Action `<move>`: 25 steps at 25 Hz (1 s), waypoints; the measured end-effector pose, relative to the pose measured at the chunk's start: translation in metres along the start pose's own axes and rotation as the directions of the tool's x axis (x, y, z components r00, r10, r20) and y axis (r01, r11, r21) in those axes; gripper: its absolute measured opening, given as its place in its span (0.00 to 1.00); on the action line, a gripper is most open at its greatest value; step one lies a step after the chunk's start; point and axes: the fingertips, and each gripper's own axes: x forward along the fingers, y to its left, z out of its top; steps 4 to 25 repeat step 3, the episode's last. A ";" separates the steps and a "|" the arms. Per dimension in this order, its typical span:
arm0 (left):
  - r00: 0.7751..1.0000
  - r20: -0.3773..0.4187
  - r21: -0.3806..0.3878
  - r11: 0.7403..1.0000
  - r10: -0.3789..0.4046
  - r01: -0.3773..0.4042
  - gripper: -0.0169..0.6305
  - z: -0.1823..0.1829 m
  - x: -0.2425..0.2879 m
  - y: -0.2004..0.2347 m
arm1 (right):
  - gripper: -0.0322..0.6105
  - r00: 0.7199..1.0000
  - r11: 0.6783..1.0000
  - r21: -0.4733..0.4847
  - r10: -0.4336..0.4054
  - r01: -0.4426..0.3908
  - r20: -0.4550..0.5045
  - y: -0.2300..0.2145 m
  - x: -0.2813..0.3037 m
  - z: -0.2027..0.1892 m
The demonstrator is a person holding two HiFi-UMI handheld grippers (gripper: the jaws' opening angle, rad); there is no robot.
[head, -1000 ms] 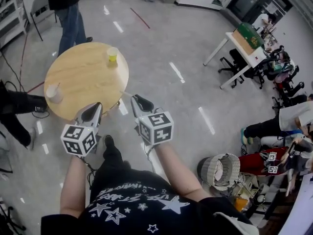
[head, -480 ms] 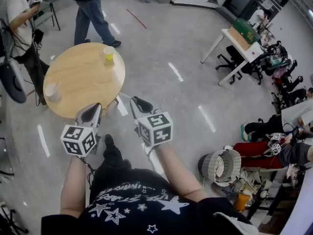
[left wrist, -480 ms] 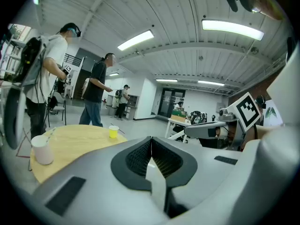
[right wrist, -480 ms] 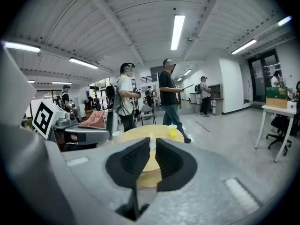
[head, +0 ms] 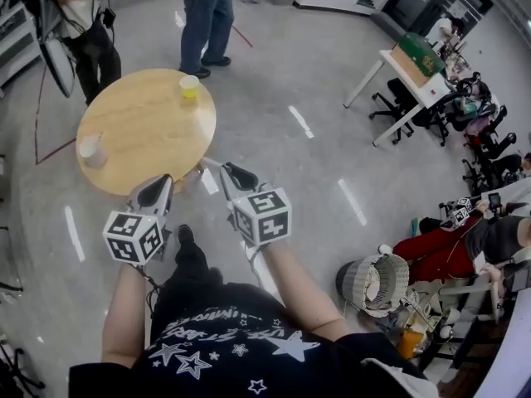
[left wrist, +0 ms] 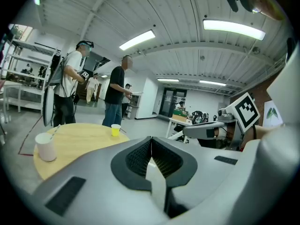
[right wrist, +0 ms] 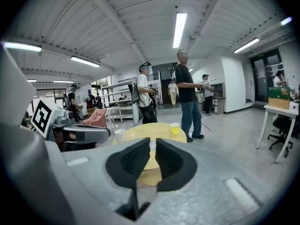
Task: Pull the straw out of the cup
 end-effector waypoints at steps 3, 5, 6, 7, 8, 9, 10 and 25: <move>1.000 0.007 0.005 1.000 0.004 -0.004 0.04 0.001 -0.001 0.007 | 0.11 1.000 1.000 -0.006 -0.001 0.001 0.002 0.002 0.004 -0.001; 1.000 0.007 0.005 1.000 0.004 -0.004 0.04 0.001 -0.001 0.007 | 0.11 1.000 1.000 -0.006 -0.001 0.001 0.002 0.002 0.004 -0.001; 1.000 0.007 0.005 1.000 0.004 -0.004 0.04 0.001 -0.001 0.007 | 0.11 1.000 1.000 -0.006 -0.001 0.001 0.002 0.002 0.004 -0.001; 1.000 0.007 0.005 1.000 0.004 -0.004 0.04 0.001 -0.001 0.007 | 0.11 1.000 1.000 -0.006 -0.001 0.001 0.002 0.002 0.004 -0.001; 1.000 0.007 0.005 1.000 0.004 -0.004 0.04 0.001 -0.001 0.007 | 0.11 1.000 1.000 -0.006 -0.001 0.001 0.002 0.002 0.004 -0.001; 1.000 0.007 0.005 1.000 0.004 -0.004 0.04 0.001 -0.001 0.007 | 0.11 1.000 1.000 -0.006 -0.001 0.001 0.002 0.002 0.004 -0.001; 1.000 0.007 0.005 1.000 0.004 -0.004 0.04 0.001 -0.001 0.007 | 0.11 1.000 1.000 -0.006 -0.001 0.001 0.002 0.002 0.004 -0.001; 1.000 0.007 0.005 1.000 0.004 -0.004 0.04 0.001 -0.001 0.007 | 0.11 1.000 1.000 -0.006 -0.001 0.001 0.002 0.002 0.004 -0.001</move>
